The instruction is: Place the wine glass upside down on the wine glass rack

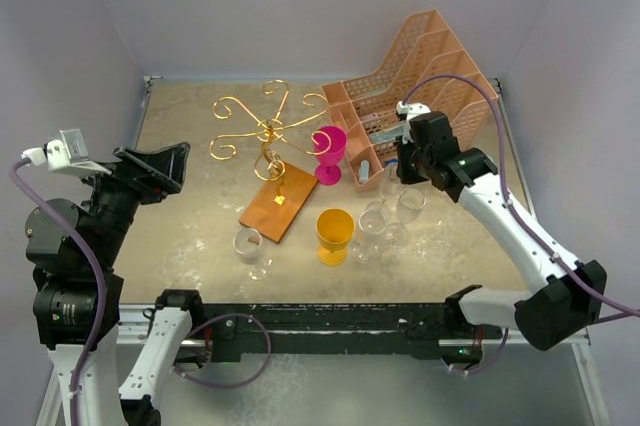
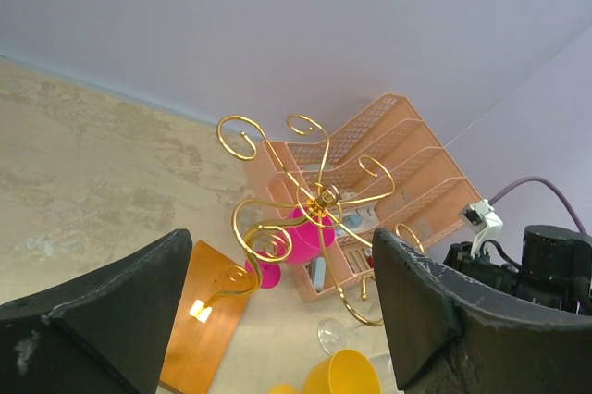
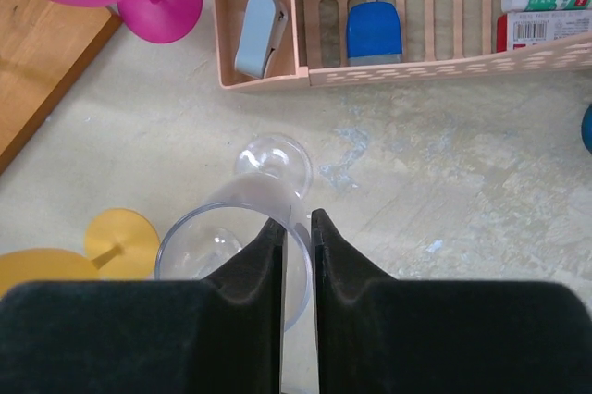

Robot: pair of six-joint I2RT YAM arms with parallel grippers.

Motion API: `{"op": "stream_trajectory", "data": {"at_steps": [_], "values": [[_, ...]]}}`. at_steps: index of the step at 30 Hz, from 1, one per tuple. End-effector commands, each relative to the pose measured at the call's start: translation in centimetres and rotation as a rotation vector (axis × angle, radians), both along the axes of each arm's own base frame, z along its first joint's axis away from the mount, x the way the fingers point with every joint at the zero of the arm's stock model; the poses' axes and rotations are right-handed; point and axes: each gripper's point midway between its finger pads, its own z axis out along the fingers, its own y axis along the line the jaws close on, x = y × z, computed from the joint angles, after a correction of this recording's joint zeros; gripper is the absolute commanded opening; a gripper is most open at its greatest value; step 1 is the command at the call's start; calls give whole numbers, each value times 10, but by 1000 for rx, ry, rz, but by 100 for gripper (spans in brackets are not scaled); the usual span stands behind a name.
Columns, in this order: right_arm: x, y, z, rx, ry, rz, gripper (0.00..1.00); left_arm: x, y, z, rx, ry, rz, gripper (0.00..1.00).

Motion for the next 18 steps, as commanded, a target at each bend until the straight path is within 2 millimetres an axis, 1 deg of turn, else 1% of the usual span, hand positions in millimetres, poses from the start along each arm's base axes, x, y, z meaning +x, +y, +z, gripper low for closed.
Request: {"op": "stream_trajectory", "data": {"at_steps": [1,3,6,9,13,18], "values": [[6,-1,18,-12,-76,13,10,0,-5,16,-12,-50,-30,76],[6,-4,23,-18,-88,4,5,-1,-6,18,-16,-54,-32,77],[5,-4,35,-5,-120,3,0,-3,-9,24,-29,-70,-49,77],[2,-5,55,22,-168,-4,0,-5,-13,32,-51,-85,-74,77],[-6,-10,84,68,-250,-28,0,-7,-36,33,-49,-54,-213,77],[-18,-21,119,143,-370,-86,0,-8,-42,34,-94,-43,-248,77]]}}
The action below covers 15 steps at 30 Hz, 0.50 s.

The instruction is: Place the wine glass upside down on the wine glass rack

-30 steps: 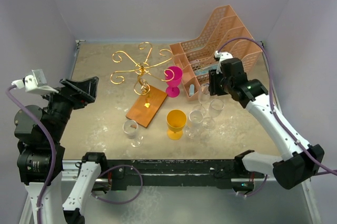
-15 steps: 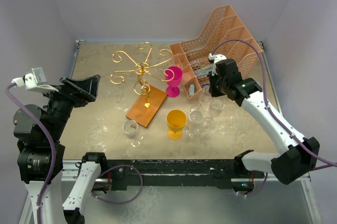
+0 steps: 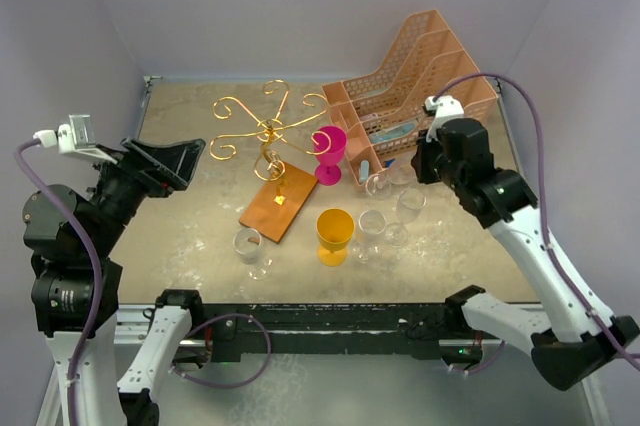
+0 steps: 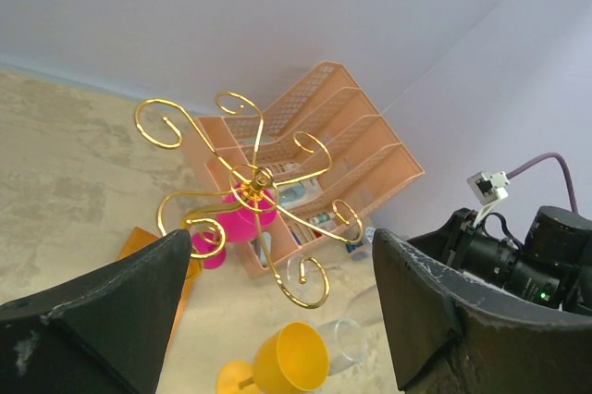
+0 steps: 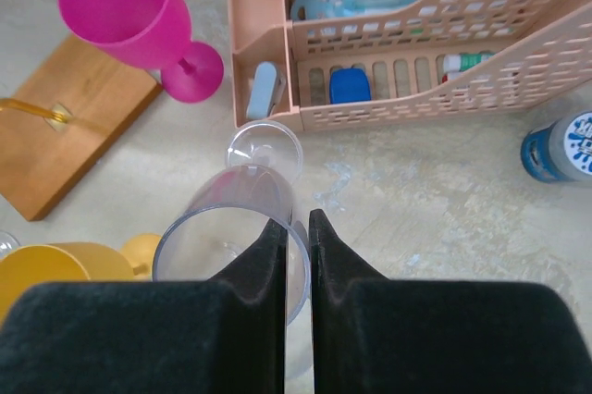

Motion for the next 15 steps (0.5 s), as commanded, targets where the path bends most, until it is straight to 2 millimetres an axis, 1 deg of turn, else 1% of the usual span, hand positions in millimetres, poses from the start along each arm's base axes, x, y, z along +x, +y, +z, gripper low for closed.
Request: {"op": "stream_trajectory", "data": {"at_steps": [1,5,9,12,15], "values": [[-2,-10,63,114,-203,-83,0,-7,-16,21,-73,-35,-97,77],[-8,-25,98,198,-338,-168,0,-10,-33,31,-164,-39,-208,77],[-21,-33,144,364,-483,-220,0,-7,-36,42,-262,-41,-226,77],[-30,-37,178,504,-587,-244,0,-10,-42,58,-348,-58,-282,77],[-39,-32,205,635,-650,-217,0,-14,-44,77,-445,-77,-322,77]]}}
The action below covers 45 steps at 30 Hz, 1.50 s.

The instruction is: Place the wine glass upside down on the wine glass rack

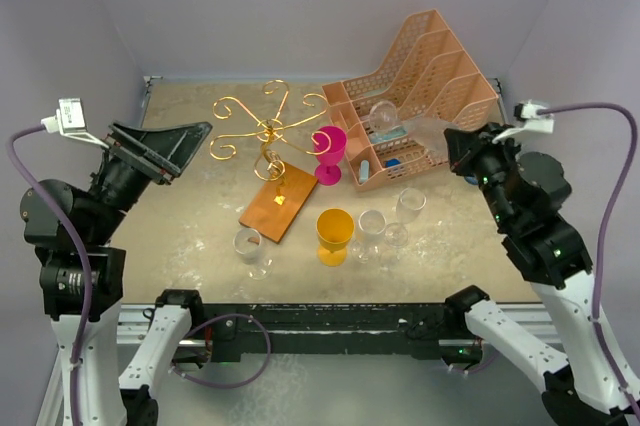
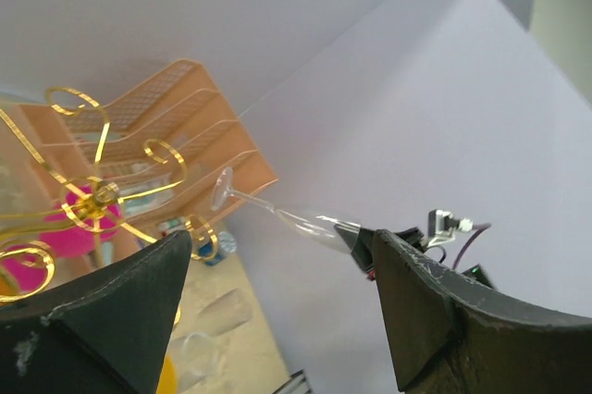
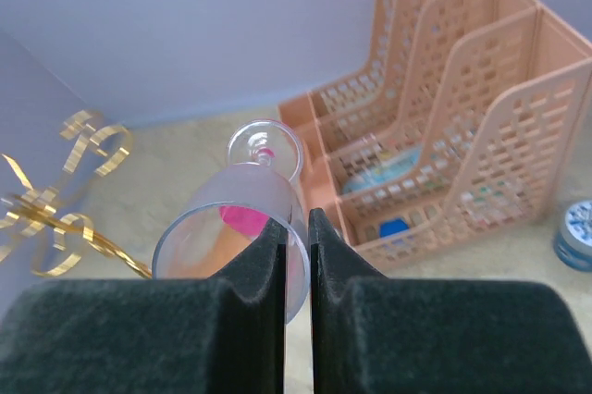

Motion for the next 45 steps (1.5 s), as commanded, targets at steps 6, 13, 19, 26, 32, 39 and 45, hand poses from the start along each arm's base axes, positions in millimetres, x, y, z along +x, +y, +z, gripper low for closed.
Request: {"op": "stream_trajectory", "data": {"at_steps": [6,13,19,26,32,39,45], "values": [[-26,8,108,359,-277,77,0,4,-8,58,-309,-39,-133,77],[-42,33,122,479,-351,249,0,14,-10,57,-323,-15,-143,76],[-49,46,138,598,-447,358,0,0,-5,85,-440,-55,-171,76],[-37,53,163,596,-492,373,0,22,-1,97,-435,-22,-135,76],[-23,57,156,624,-483,355,0,66,-3,77,-467,30,-144,76],[9,62,143,664,-472,303,0,120,-65,43,-394,116,-187,71],[23,67,142,695,-467,300,0,137,-104,45,-395,92,-198,70]]}}
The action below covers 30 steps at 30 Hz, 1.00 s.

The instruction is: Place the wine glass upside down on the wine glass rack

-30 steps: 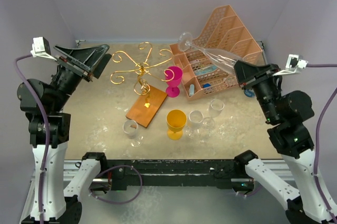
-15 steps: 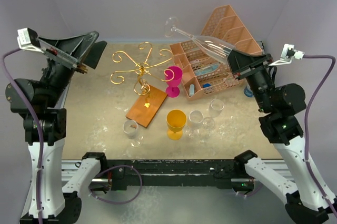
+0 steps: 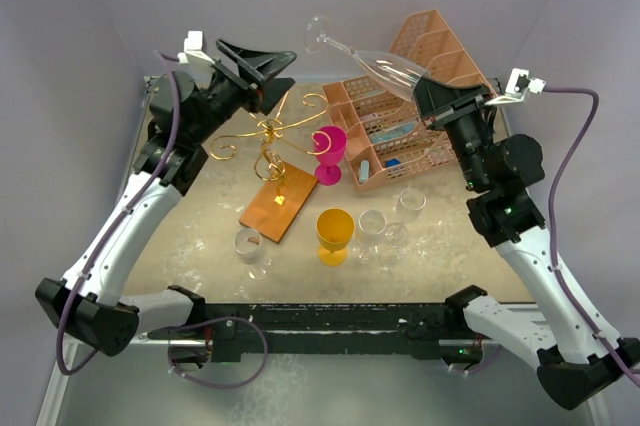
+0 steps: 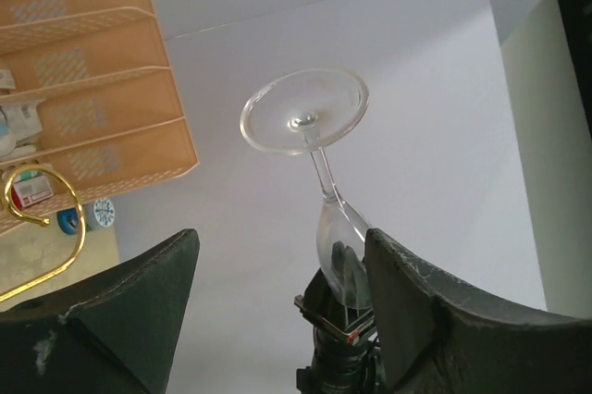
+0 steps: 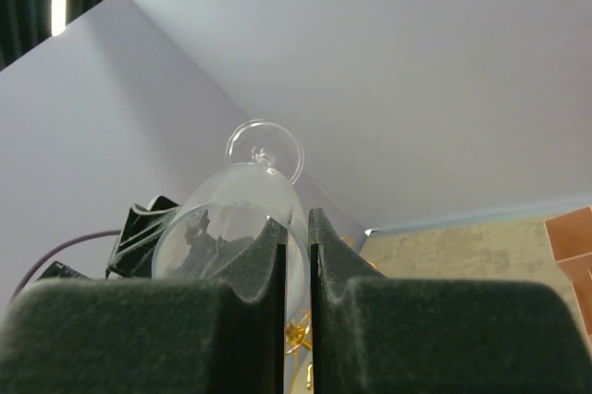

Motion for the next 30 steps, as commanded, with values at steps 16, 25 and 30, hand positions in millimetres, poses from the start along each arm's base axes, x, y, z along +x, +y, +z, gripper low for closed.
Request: {"op": "stream_trajectory", "data": {"at_steps": [16,25,30], "values": [[-23,25,37,19,-197,167,0,-4,-39,63,-234,-157,235,51],[-39,22,33,6,-196,190,0,5,-23,61,-217,-154,351,31],[-44,27,17,2,-154,233,0,9,-15,59,-220,-154,397,23]]}}
